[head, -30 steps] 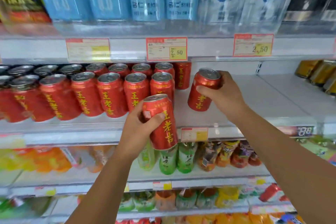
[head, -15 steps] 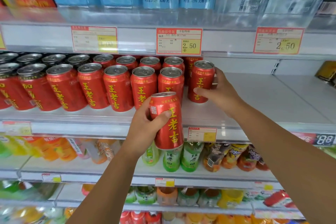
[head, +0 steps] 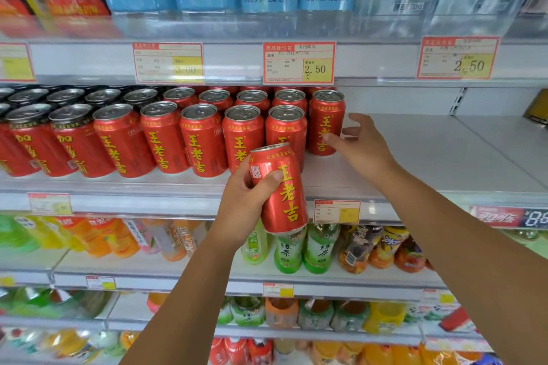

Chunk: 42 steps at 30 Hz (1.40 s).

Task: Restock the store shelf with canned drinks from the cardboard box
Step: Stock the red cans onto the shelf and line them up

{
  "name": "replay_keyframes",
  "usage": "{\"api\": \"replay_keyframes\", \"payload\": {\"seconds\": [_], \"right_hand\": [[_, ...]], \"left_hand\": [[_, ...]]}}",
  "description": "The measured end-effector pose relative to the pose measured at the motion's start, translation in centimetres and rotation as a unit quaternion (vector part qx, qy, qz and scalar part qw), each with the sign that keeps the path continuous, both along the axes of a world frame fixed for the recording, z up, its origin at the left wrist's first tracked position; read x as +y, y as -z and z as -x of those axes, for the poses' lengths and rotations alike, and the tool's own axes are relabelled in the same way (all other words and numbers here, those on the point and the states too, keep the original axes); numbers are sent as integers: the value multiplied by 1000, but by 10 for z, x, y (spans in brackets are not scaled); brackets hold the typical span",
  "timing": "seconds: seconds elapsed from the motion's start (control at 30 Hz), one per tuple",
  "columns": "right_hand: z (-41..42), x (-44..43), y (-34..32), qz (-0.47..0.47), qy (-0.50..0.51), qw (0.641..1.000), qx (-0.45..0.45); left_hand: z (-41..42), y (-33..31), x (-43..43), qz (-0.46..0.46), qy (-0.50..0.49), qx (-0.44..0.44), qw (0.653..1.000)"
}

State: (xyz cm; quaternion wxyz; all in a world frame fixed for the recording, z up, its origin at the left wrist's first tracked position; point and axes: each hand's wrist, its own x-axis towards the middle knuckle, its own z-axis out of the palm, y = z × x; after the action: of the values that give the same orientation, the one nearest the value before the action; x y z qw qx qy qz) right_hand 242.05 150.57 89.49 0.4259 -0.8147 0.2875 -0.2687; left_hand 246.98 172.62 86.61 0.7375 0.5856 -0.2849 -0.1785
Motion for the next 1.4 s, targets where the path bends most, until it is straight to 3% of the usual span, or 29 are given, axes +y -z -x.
{"api": "replay_keyframes", "payload": {"seconds": [0.1, 0.17, 0.33, 0.57, 0.7, 0.77, 0.87, 1.03, 1.4], "right_hand": [[28, 22, -7, 40, 24, 994, -96], [51, 39, -10, 31, -20, 990, -139], [86, 82, -7, -21, -207, 978, -10], [81, 83, -6, -43, -145, 987, -63], [73, 70, -11, -54, -48, 988, -133], [66, 62, -15, -50, -13, 988, -146], [55, 53, -14, -13, 0, 994, -108], [39, 47, 1, 12, 10, 999, -51], [29, 43, 2, 5, -36, 999, -17]], "left_hand": [[1, -6, 3, -9, 13, 12, 1000], [0, -8, 3, -6, 23, 12, 1000], [10, -20, -3, 19, 63, -45, 997], [24, -28, -21, 39, 100, -67, 992], [6, -17, -13, -5, 5, -157, 988], [-5, -1, -5, -90, -68, -251, 961], [-16, 22, -1, -165, -114, -426, 882], [-24, 43, -12, -175, -140, -524, 821], [-23, 49, -16, -176, -160, -535, 811]]}}
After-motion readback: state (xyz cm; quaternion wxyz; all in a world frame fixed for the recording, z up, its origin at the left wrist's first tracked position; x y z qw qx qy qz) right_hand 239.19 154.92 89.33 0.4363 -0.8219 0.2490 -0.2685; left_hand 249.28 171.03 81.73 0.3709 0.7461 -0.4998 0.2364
